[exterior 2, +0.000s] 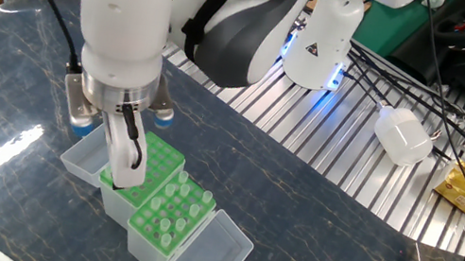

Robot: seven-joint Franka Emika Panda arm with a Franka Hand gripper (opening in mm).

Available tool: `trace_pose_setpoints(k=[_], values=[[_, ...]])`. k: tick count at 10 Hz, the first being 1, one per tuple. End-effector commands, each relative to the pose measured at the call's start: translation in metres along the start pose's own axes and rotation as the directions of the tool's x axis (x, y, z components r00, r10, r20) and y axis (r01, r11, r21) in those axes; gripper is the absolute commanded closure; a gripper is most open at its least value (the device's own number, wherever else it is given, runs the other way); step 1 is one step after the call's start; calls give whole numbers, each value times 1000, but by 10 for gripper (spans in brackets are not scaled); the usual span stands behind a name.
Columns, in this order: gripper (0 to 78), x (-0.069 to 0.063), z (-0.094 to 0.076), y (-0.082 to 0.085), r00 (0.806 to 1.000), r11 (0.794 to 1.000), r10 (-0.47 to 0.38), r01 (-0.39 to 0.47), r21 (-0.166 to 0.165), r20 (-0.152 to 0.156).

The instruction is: Transfer all large pipette tips from one holder to another

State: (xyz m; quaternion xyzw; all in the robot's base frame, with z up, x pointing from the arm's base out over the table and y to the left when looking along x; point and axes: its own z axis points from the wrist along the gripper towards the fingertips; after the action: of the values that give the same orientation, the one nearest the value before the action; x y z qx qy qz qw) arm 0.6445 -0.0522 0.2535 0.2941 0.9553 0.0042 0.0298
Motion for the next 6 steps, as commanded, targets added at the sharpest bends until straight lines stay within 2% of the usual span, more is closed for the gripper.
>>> trace_pose_setpoints(k=[1, 4, 6], values=[[1, -15, 14, -5, 999, 999, -32, 32, -23, 11], [1, -15, 21, -7, 999, 999, -41, 41, -32, 3], [1, -11, 27, -7, 999, 998, -44, 44, -32, 4]])
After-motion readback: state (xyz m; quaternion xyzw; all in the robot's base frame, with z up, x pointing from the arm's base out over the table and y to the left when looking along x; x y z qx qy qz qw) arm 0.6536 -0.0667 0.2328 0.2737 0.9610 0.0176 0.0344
